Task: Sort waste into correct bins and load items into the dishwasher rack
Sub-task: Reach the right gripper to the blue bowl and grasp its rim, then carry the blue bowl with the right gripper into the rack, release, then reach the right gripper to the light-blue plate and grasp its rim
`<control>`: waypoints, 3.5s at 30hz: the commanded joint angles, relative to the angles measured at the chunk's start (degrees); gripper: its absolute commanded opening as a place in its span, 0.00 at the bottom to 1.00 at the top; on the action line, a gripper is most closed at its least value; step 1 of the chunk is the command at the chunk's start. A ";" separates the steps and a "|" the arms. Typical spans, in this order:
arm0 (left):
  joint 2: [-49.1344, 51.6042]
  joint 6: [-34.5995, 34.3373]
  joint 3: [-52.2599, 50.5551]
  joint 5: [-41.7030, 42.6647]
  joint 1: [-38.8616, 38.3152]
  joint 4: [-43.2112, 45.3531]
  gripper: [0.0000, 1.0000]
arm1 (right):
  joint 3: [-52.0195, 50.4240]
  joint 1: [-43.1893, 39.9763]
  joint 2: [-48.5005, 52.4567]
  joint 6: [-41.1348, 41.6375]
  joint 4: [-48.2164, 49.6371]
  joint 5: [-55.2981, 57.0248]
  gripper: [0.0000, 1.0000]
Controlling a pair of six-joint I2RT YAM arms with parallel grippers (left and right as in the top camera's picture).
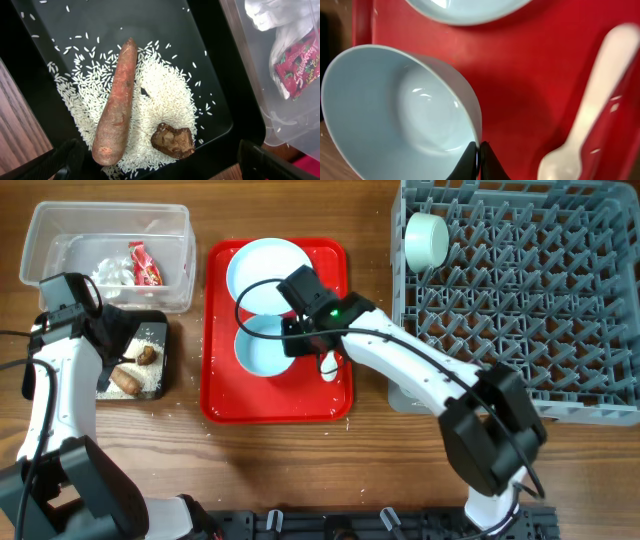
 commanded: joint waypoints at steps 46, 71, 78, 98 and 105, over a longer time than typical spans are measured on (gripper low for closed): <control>-0.50 -0.13 0.66 -0.17 0.20 -0.02 1.00 | 3.67 -17.14 -25.62 -8.33 -24.17 82.01 0.04; -0.50 -0.13 0.66 -0.17 0.20 -0.02 1.00 | 3.67 -14.32 -1.07 -40.41 -18.73 61.96 0.17; -0.50 -0.13 0.66 -0.17 0.20 -0.02 1.00 | 3.67 -11.61 -1.07 -40.35 -19.54 61.81 0.48; -0.50 -0.13 0.66 -0.15 0.20 -0.02 1.00 | 9.66 -11.43 -15.45 -39.85 -5.73 0.07 1.00; -0.50 -0.13 0.66 -0.15 0.20 -0.02 1.00 | 7.45 -10.86 -4.11 -6.75 14.01 0.61 0.69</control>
